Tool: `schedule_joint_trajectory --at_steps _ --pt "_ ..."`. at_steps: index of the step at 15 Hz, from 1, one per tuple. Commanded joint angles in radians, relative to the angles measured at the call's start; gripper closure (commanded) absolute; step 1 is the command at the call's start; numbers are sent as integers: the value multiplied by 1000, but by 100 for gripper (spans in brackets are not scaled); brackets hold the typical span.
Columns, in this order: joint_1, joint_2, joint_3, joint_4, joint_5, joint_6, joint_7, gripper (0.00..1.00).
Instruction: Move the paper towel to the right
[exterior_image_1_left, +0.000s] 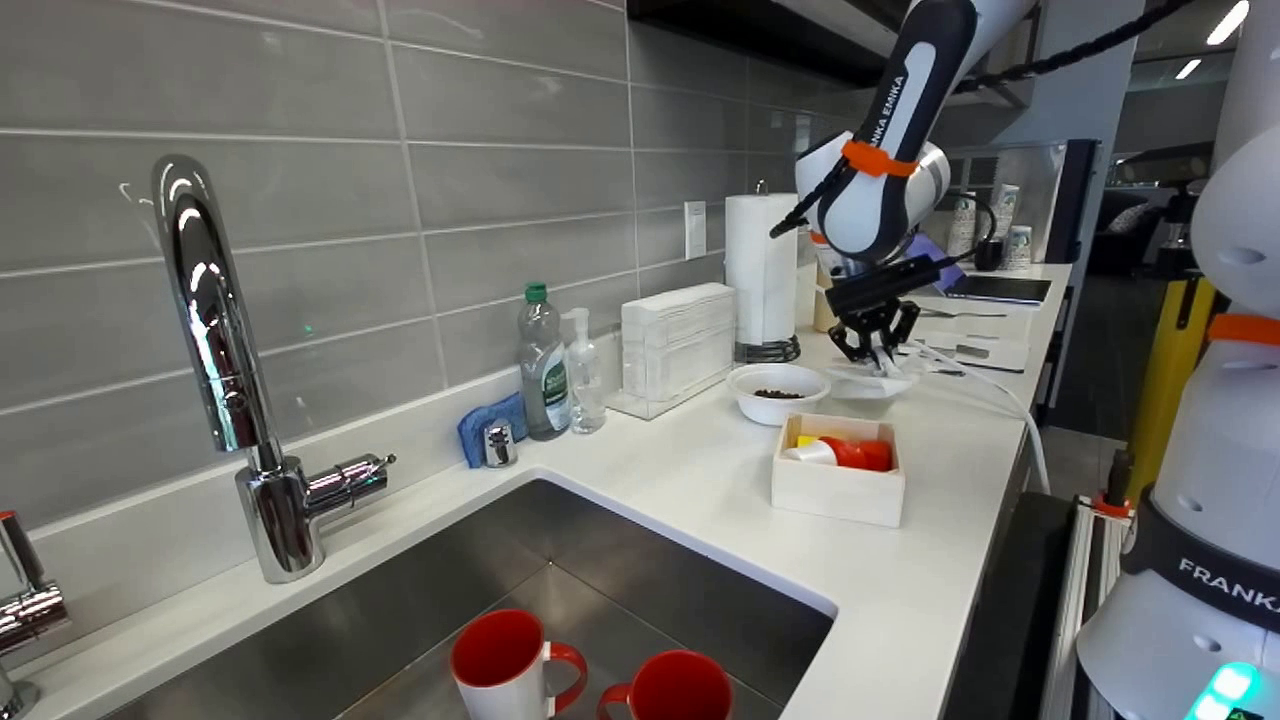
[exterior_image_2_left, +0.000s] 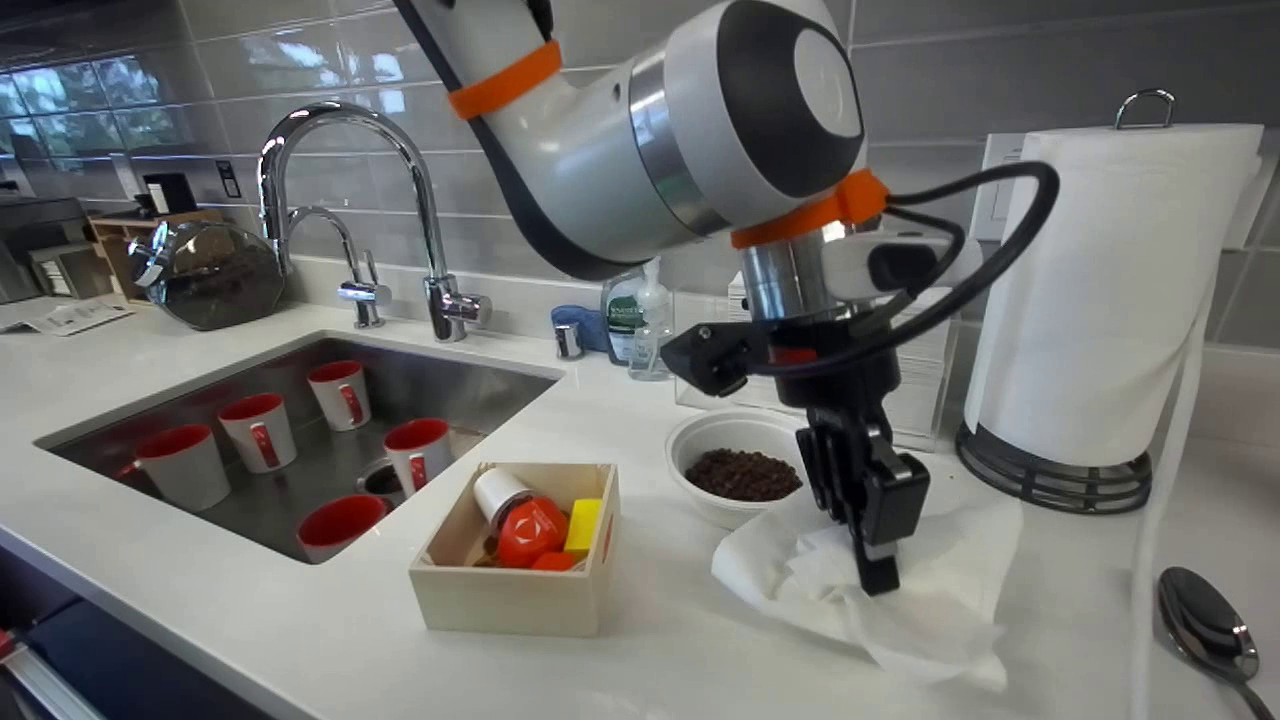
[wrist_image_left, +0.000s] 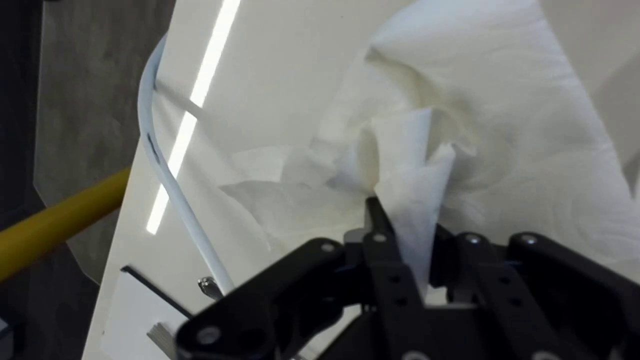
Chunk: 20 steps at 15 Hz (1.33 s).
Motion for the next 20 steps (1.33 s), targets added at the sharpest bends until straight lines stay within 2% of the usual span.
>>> schedule_joint_trajectory --at_steps 1,2,3,4,5,10,13,20 --pt "26 98 -53 28 -9 26 72 100" --pt "30 108 -64 26 -3 48 84 100" --pt "34 113 -73 23 3 71 93 75" --pt "39 110 -81 17 10 92 94 73" --pt "48 97 -90 9 9 110 96 66" --pt "104 -18 -119 -20 -27 93 84 24" --pt "122 -124 -90 -40 -30 53 52 0" --pt "124 -332 89 -120 275 -65 -347 0"
